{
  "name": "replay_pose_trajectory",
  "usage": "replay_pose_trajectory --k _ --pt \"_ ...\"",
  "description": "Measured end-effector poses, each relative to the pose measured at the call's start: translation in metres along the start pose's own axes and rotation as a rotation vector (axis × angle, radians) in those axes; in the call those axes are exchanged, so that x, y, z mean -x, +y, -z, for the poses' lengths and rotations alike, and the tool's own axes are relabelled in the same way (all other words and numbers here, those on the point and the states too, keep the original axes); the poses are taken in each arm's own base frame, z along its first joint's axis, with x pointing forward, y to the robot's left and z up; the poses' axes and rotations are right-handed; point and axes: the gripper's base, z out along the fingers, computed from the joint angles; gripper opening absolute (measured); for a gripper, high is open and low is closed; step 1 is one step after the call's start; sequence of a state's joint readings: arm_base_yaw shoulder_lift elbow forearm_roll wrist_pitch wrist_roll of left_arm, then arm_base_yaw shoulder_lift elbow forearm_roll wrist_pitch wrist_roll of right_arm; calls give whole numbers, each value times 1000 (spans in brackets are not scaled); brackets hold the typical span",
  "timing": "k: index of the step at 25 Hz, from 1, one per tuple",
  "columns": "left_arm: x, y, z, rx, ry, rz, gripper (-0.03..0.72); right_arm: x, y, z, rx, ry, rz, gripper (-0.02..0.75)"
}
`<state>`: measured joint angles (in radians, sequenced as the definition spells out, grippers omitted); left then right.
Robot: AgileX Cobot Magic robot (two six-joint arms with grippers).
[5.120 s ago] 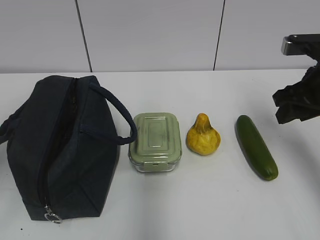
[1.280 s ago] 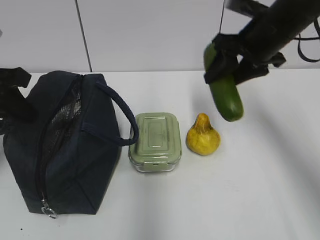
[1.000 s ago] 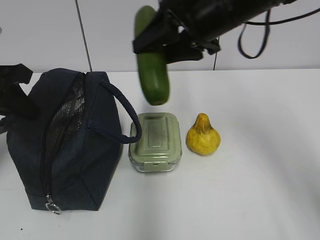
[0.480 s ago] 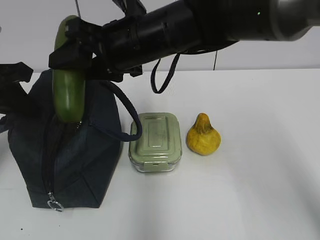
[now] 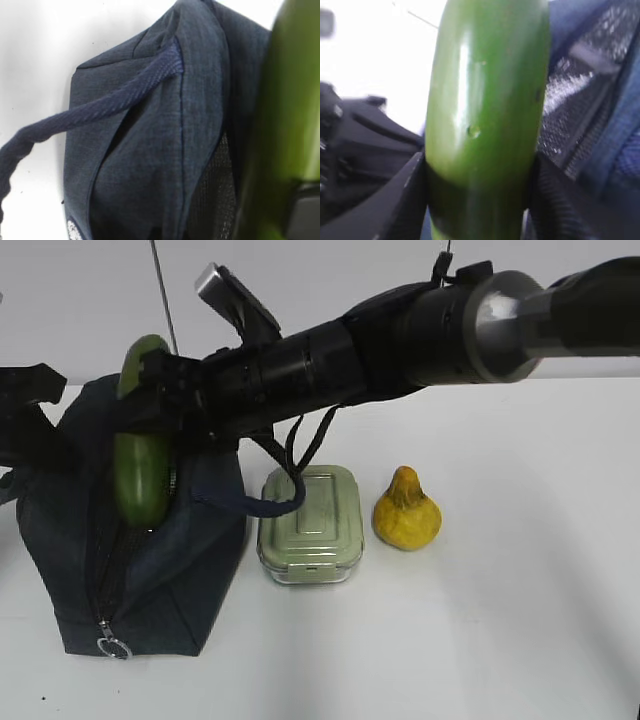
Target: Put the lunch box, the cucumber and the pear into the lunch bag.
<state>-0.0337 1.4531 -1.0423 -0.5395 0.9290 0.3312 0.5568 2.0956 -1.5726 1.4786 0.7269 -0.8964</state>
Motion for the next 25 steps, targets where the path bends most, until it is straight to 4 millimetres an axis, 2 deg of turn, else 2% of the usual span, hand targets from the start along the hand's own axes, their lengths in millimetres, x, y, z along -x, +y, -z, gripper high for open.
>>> replay_pose_trajectory --k 5,12,16,25 --pt "0 0 0 -1 -2 1 -15 -14 -3 -4 -66 127 110 440" --pt "0 0 0 -2 -5 3 -15 -23 -2 -6 -103 236 188 530" --pt "0 0 0 -2 -5 3 -15 -17 5 -4 -95 277 248 586" --pt "0 0 0 -2 -5 3 -15 10 27 12 -195 382 331 596"
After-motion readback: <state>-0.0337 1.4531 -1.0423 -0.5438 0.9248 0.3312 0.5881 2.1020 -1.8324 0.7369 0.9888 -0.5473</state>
